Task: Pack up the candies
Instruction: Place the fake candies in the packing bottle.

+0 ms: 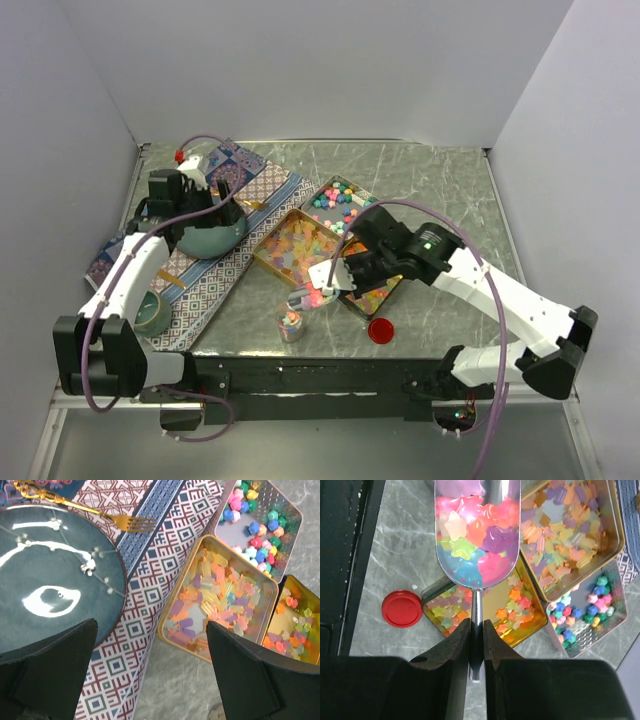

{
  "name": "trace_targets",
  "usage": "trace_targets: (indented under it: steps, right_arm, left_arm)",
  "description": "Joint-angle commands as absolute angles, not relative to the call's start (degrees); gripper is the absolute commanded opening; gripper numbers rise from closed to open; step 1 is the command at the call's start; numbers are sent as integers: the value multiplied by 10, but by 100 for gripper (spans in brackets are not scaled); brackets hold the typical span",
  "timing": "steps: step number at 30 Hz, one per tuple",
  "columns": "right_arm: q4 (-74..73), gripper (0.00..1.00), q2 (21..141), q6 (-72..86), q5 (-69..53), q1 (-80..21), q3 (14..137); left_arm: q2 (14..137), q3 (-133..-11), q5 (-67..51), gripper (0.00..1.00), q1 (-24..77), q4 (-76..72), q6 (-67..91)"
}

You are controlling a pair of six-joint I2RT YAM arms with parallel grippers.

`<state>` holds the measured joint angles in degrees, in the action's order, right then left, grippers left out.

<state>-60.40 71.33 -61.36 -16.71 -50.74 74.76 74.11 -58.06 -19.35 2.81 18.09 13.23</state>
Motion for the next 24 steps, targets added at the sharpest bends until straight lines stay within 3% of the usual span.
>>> trace_targets:
  steps: [1, 24]
  right_arm:
    - [-637, 0, 748, -612, -120, -540, 801]
    - [-693, 0, 814, -666, 35, -629, 848]
  left_arm:
    - [696, -568, -179, 97, 25, 160, 135]
    - [608, -484, -210, 97, 2, 99, 156]
